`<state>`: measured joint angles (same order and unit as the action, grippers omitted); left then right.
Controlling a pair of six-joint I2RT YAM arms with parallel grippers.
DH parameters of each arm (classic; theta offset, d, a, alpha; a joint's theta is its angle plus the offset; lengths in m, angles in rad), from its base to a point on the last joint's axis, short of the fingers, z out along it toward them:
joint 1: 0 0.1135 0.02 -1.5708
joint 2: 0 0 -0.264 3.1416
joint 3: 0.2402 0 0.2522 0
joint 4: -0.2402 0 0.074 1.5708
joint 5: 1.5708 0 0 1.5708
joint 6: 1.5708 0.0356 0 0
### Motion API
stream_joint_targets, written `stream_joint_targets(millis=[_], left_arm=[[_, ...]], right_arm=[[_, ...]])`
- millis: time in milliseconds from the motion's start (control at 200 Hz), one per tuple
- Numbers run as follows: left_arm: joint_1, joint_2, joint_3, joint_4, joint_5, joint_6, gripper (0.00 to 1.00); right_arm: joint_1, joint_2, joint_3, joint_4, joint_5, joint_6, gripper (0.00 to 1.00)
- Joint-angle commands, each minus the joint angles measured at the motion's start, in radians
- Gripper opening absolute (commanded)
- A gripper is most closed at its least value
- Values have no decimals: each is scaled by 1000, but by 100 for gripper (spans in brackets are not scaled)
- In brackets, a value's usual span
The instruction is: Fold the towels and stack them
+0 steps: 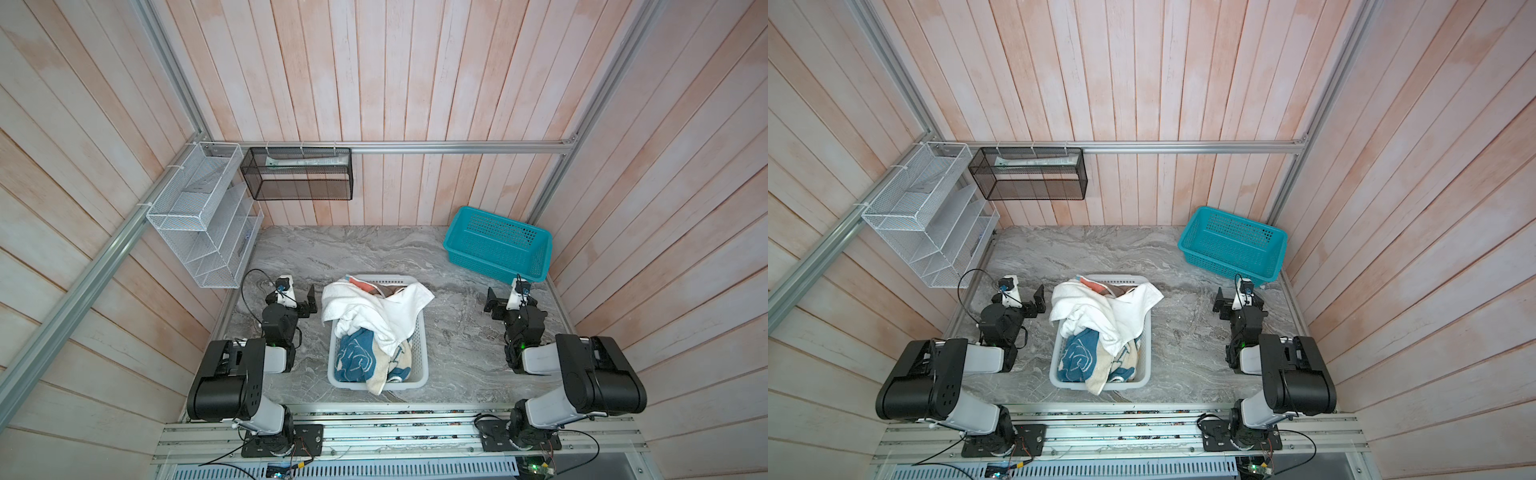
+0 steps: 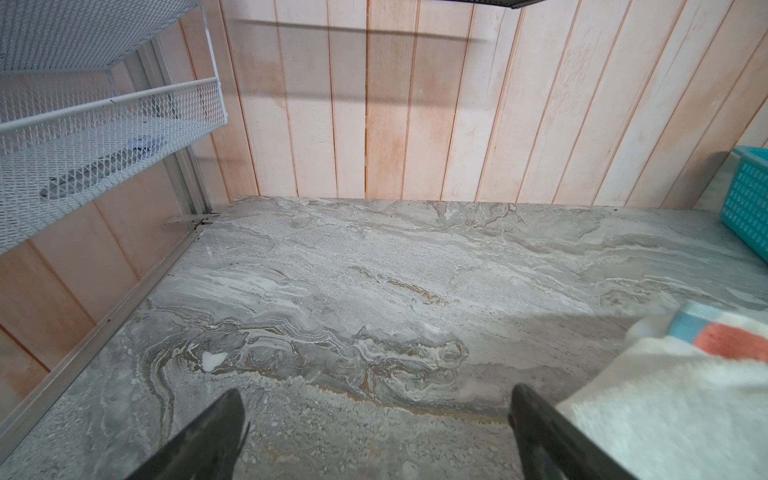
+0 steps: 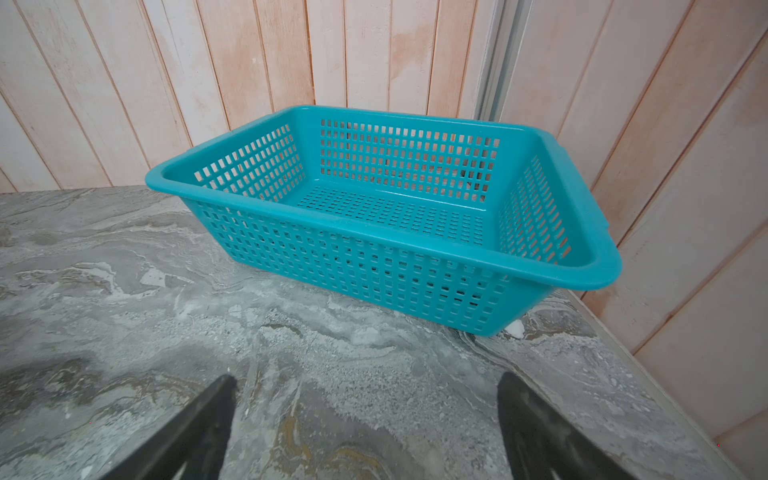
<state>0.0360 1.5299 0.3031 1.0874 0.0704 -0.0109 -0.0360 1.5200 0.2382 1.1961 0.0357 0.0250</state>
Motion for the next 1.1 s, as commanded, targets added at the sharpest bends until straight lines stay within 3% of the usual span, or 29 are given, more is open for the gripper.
stream_joint_targets(millis=[0,445,595,750,895,1000,1095], left_arm=[[-4,9,-2,-7,-14,0,100],[2,9,-1,-10,-3,-4,100],[-30,-51,-49,42,-92,2,100],[-39,-316,105,-496,-90,-62,98],[-63,-450,307,-941,11,-306,83],[-210,-479,457,-1248,22,-395,77],[-439,-465,555,-1466,-32,-459,71]], right_arm=[[2,-4,12,-9,8,-2,98],[0,-7,7,1,-14,-6,98],[34,-111,-2,-45,33,-19,98],[105,-308,208,-584,76,71,98],[219,-343,384,-993,106,246,90],[372,-350,427,-1123,41,346,84],[554,-351,424,-1188,64,413,84]])
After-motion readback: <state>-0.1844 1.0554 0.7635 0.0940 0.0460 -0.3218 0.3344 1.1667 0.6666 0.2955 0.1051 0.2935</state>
